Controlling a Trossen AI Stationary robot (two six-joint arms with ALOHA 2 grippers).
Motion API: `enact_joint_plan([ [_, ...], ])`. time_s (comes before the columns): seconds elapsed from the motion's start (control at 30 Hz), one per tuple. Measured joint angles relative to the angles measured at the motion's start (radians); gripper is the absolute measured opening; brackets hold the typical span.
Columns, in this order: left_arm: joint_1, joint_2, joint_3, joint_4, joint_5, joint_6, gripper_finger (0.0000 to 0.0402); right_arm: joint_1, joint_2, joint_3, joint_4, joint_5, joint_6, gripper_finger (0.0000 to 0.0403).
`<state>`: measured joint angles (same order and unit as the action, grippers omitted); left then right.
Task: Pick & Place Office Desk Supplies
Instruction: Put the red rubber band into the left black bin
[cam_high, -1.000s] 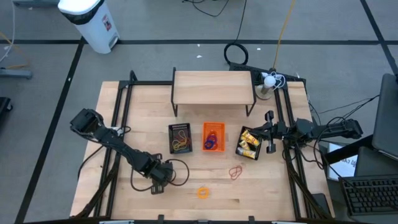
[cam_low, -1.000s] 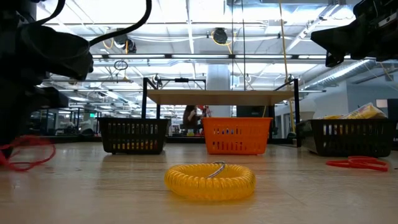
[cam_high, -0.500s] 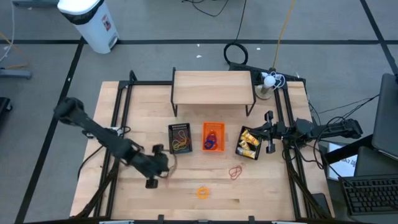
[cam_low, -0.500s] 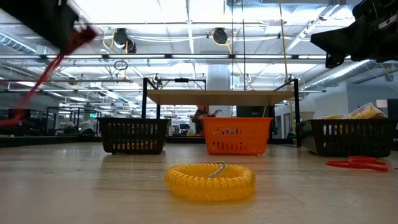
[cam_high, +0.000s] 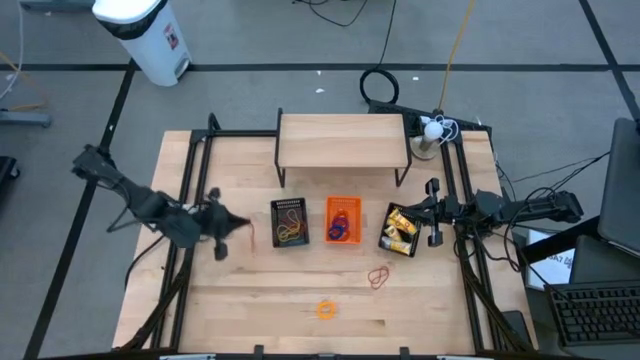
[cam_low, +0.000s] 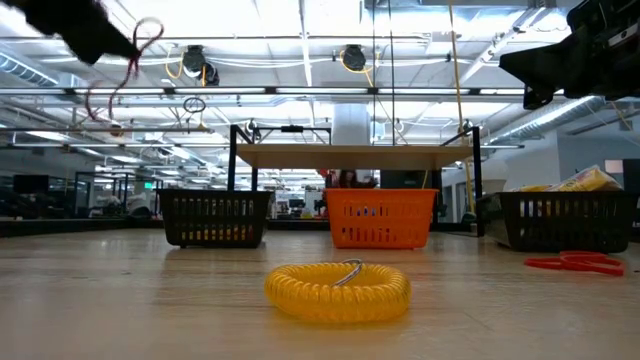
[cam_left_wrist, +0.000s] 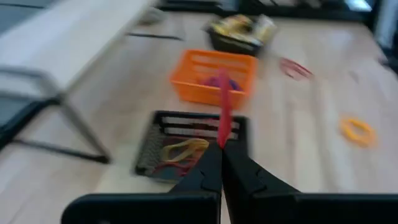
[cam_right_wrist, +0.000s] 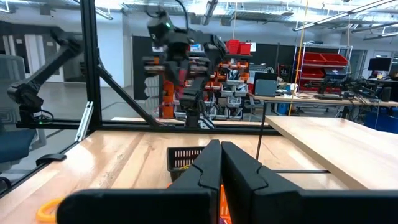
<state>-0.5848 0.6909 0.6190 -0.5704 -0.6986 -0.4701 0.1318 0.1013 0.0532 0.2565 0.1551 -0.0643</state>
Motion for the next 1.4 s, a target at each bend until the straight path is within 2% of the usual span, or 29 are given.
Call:
enact_joint_plan([
  [0.1,0.014,-0.151,-0.119,0.084,-0.033,0.013,0.0000,0.000,0.000,0.000,0.001,0.000,-0.002,0.0004],
  [0.23,0.058,-0.338,-0.267,0.220,0.036,0.115,0.0000,0.000,0.000,0.000,0.005,0.000,-0.007,0.0004],
  [0.37,0.150,-0.467,-0.377,0.296,0.094,0.142,0.0000,0.000,0.000,0.000,0.013,0.000,-0.007,0.0004],
  [0.5,0.263,-0.537,-0.432,0.282,0.209,0.150,0.0000,0.000,0.000,0.000,0.016,0.000,-0.004,0.0004],
  [0.73,0.380,-0.670,-0.442,0.218,0.290,0.186,0.0000,0.000,0.000,0.000,-0.002,0.000,-0.001,0.0004],
  [1.07,0.389,-0.685,-0.499,0.206,0.302,0.179,0.0000,0.000,0.000,0.000,-0.007,0.001,-0.004,0.0004],
  [1.4,0.388,-0.685,-0.501,0.209,0.303,0.177,0.0000,0.000,0.000,0.000,0.001,0.001,-0.005,0.0004],
])
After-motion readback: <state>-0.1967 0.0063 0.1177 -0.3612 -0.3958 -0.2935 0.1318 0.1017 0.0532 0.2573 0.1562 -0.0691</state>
